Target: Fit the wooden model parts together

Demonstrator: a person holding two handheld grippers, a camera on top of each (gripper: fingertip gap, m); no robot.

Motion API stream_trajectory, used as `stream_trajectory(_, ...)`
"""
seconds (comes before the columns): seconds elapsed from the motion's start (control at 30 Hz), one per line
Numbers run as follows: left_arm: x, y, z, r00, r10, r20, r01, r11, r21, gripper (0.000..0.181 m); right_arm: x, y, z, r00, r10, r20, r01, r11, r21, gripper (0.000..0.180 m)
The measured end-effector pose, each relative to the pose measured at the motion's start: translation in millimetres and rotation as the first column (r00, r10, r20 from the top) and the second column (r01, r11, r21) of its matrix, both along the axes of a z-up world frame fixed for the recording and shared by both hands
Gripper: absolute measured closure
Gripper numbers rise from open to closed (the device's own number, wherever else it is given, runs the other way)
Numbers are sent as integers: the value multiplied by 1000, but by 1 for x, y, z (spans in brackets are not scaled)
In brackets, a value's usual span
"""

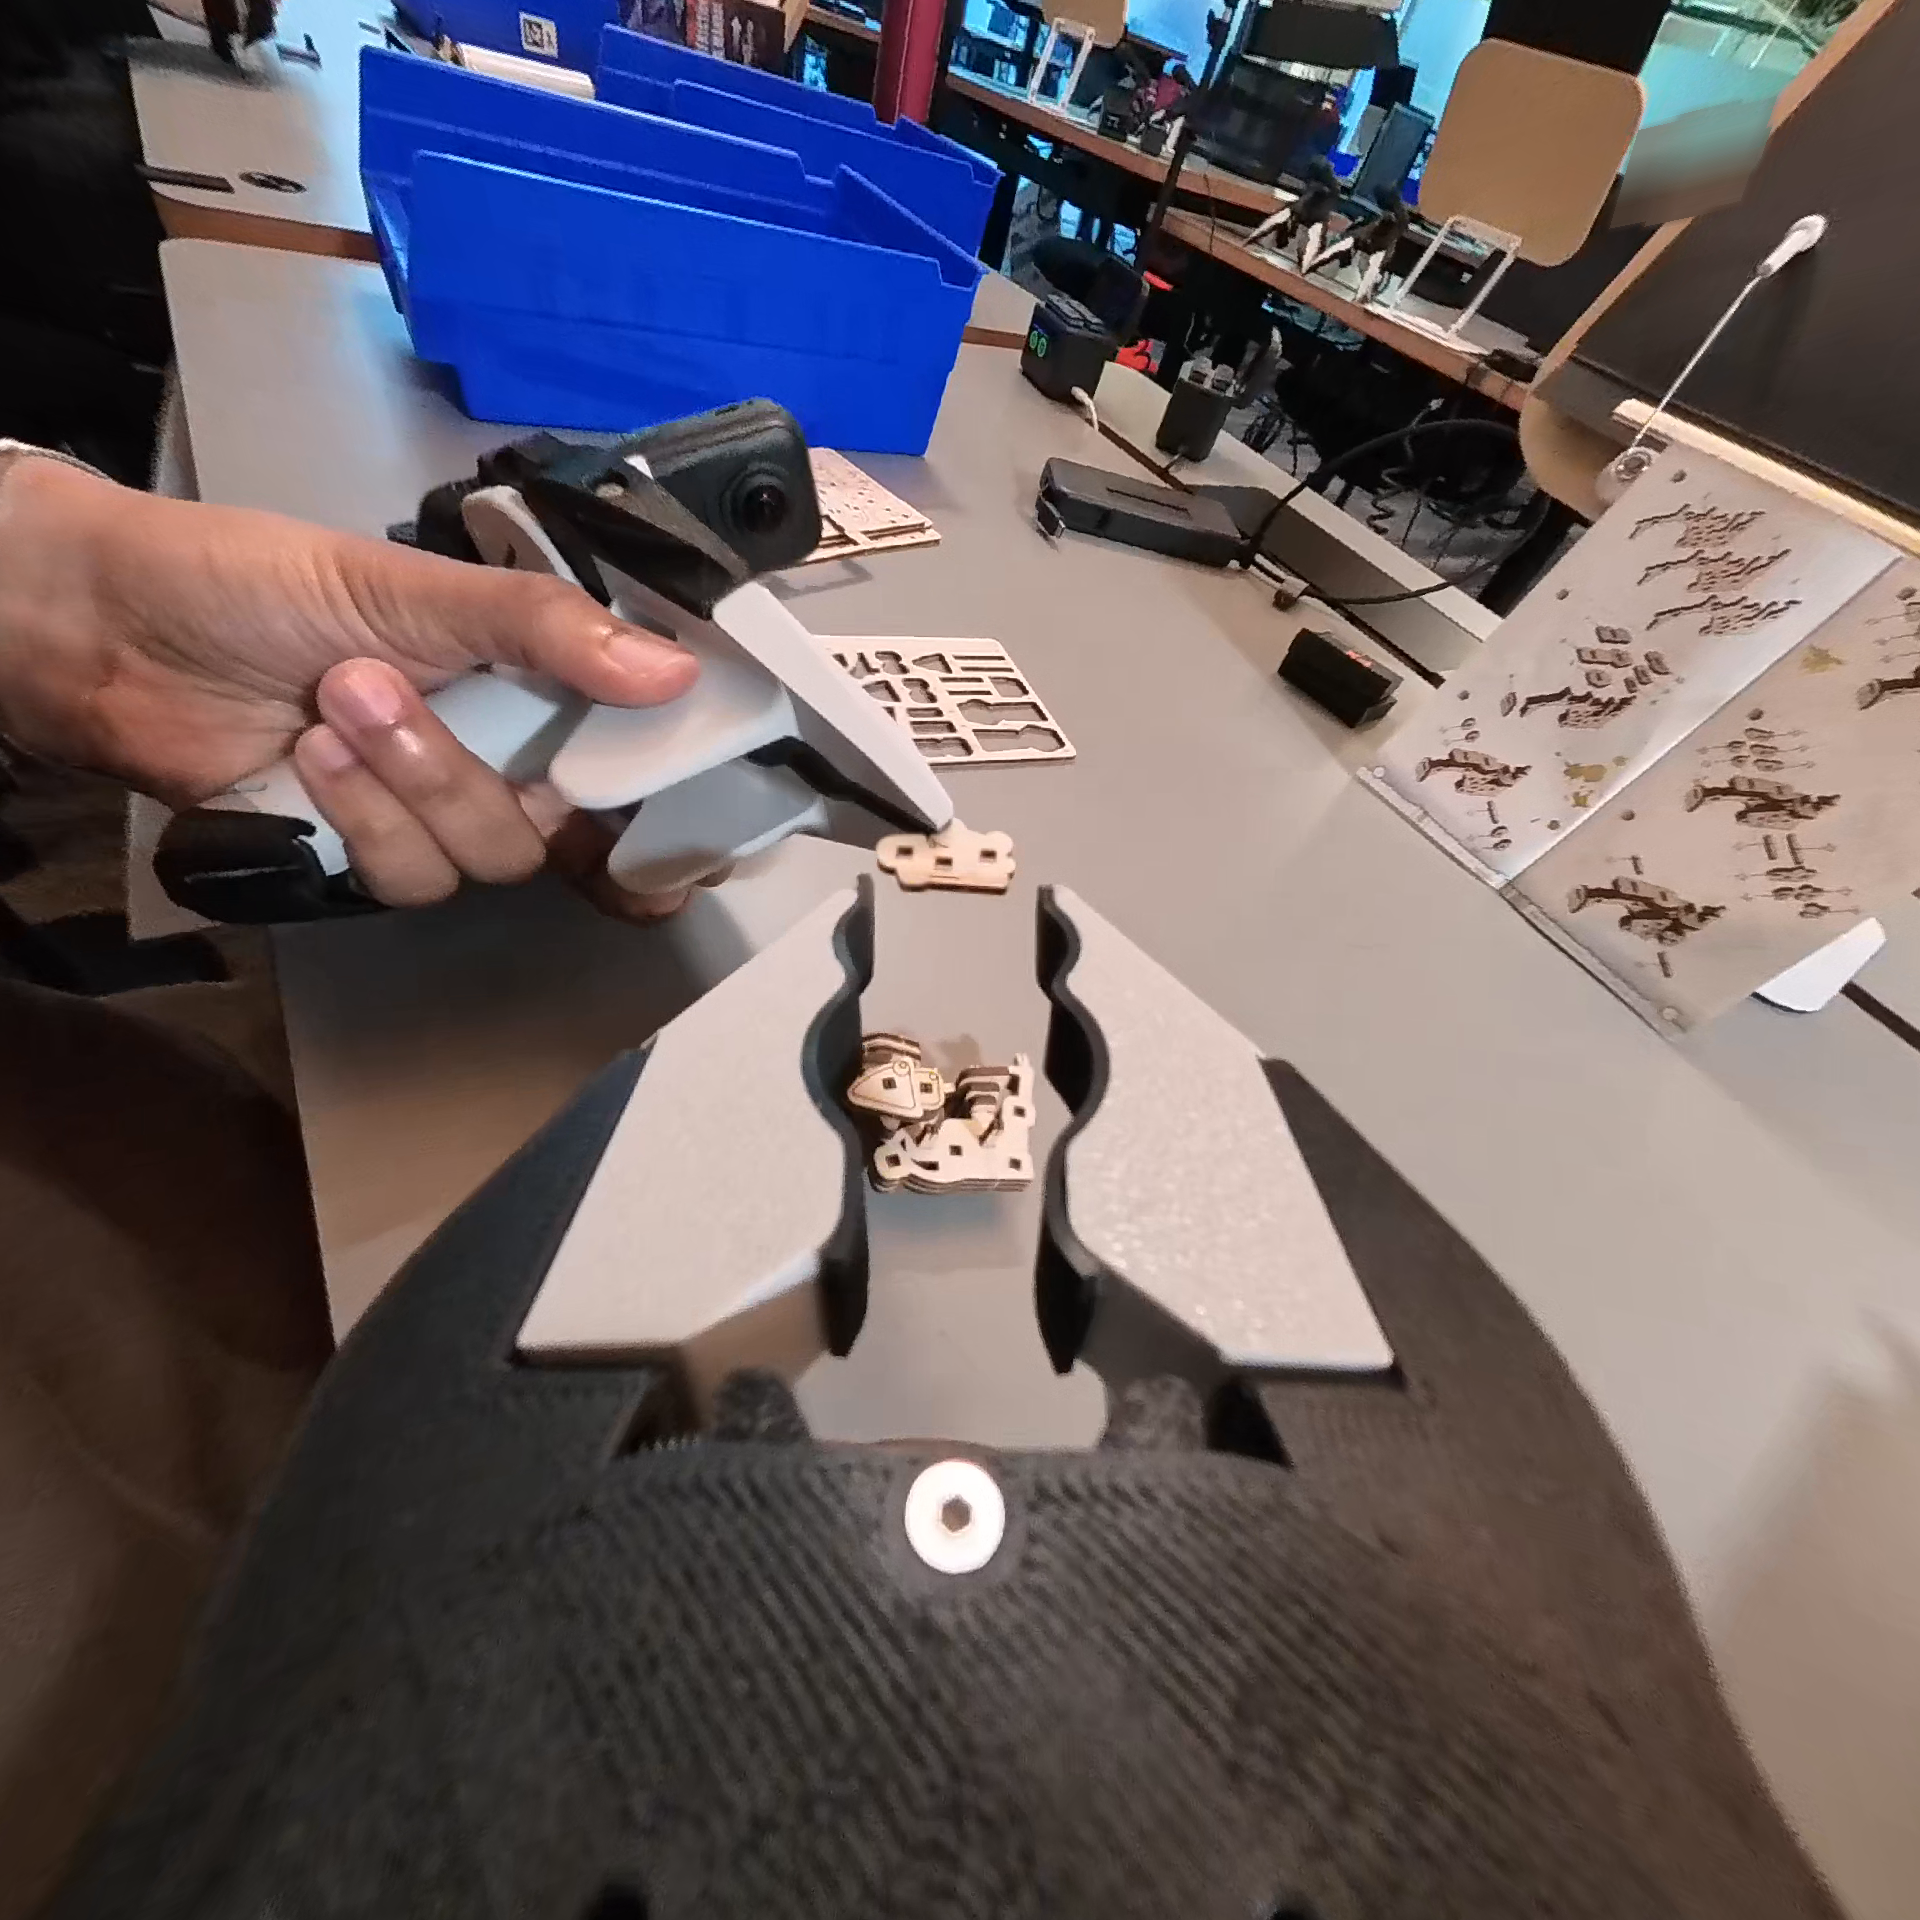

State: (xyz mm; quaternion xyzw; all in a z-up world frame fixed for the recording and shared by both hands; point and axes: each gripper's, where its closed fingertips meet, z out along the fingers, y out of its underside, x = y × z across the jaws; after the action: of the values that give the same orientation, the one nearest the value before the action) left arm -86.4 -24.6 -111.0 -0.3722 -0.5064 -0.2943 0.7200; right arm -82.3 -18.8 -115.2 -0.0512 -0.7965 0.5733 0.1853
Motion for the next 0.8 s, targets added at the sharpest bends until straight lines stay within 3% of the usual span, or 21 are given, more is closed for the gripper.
stream_trajectory(0.03,1,1,1,1000,-5,-2,5,1000,5,181,0,0,1,1000,5,3,-5,1000,-7,150)
stream_trajectory(0.57,5,5,3,999,-49,13,48,997,64,181,3,2,3,999,35,-10,-35,999,-18,160)
stream_trajectory(0.73,5,7,1,999,-42,-5,42,999,3,180,3,3,1,998,45,-38,-44,999,12,160)
stream_trajectory(0.8,2,4,-4,1000,-24,-11,23,997,-73,167,-1,7,1,998,34,-48,-33,999,17,160)
